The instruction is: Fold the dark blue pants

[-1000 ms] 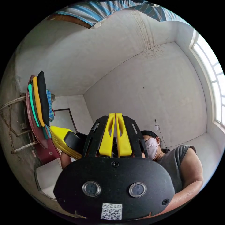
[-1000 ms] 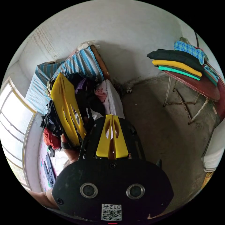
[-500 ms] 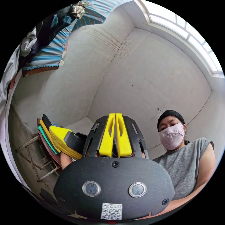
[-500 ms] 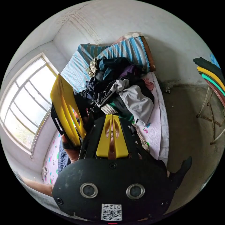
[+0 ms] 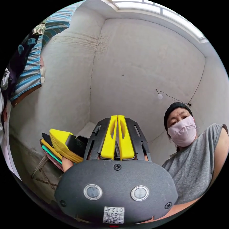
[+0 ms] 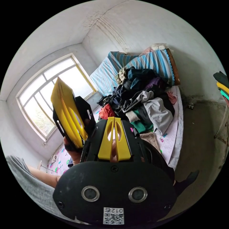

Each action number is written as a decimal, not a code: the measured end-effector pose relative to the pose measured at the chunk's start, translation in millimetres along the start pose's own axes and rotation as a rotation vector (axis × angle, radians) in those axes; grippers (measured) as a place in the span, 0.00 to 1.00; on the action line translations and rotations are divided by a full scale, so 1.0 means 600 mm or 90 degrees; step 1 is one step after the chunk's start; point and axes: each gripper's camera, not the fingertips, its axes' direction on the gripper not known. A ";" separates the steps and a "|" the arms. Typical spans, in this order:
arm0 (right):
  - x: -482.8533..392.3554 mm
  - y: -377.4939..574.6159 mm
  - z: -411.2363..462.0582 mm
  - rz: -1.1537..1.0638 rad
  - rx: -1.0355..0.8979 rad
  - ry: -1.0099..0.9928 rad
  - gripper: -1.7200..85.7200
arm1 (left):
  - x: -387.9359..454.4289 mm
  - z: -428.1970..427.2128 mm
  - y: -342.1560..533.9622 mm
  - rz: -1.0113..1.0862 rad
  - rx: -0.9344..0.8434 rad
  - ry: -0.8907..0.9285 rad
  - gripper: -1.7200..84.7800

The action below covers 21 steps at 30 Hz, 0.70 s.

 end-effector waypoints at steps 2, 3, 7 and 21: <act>-0.008 -0.007 -0.036 -0.016 0.008 -0.009 0.01 | 0.028 0.038 -0.006 0.022 -0.012 0.012 0.02; -0.016 -0.013 -0.058 -0.032 0.020 -0.018 0.01 | 0.036 0.048 -0.009 0.031 -0.017 0.013 0.02; -0.038 -0.042 -0.118 -0.125 0.049 -0.033 0.01 | 0.085 0.112 -0.037 0.087 -0.043 0.037 0.02; 0.116 -0.032 -0.008 -0.303 0.123 0.118 0.01 | 0.003 0.147 -0.084 -0.007 -0.019 0.092 0.03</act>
